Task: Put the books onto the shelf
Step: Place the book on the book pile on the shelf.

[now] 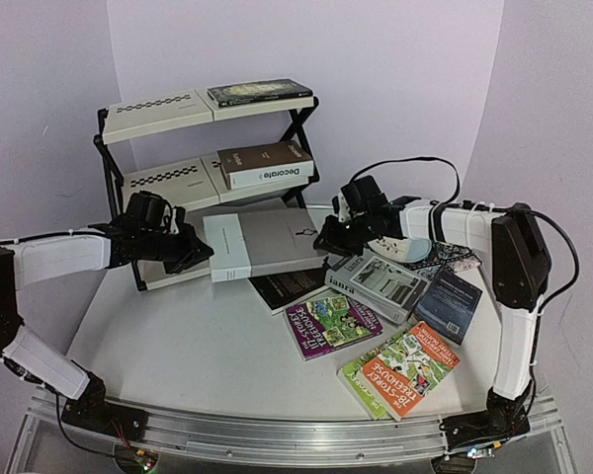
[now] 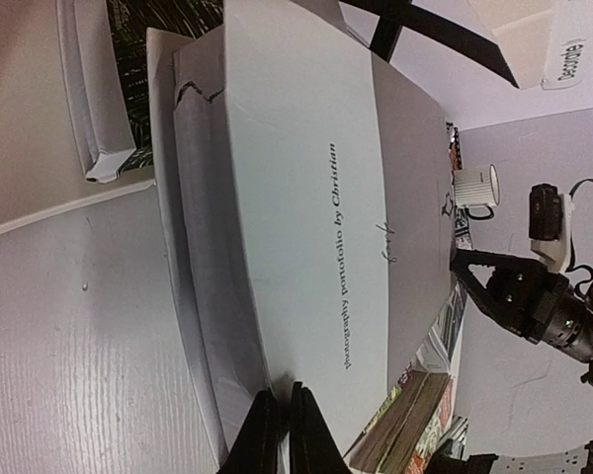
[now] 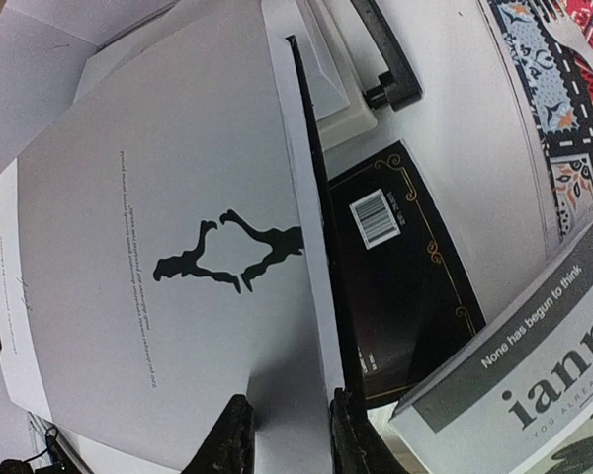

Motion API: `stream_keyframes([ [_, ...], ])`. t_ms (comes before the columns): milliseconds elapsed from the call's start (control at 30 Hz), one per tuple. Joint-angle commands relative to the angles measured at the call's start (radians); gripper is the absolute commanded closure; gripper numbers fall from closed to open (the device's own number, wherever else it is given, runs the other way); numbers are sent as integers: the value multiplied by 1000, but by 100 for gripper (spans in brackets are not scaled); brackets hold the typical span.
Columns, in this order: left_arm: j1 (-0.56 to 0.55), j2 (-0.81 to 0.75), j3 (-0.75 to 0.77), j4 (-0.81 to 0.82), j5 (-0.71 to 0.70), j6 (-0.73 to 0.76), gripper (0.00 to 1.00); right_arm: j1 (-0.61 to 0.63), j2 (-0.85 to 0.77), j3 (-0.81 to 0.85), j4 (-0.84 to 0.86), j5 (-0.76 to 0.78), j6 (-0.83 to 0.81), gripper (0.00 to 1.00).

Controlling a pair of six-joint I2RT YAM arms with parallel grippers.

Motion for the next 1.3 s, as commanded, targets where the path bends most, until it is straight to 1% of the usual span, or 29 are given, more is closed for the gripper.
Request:
stream_keyframes([
  [0,4,48,94,37,36,66,94,27,38,112,53,-128,-16,74],
  [200,27,78,111,36,38,70,94,17,94,189,53,-142,-14,74],
  [300,28,76,92,47,28,47,94,17,106,199,54,-144,-13,74],
  [533,28,14,-42,234,18,-15,93,17,107,172,104,-165,-18,74],
  [700,28,-13,-76,275,-49,-9,92,17,112,164,142,-177,-24,74],
  [1067,27,7,-111,342,-110,-37,92,17,154,178,195,-172,-21,75],
  [1267,28,11,-151,432,-107,-81,92,17,170,173,239,-174,-17,75],
])
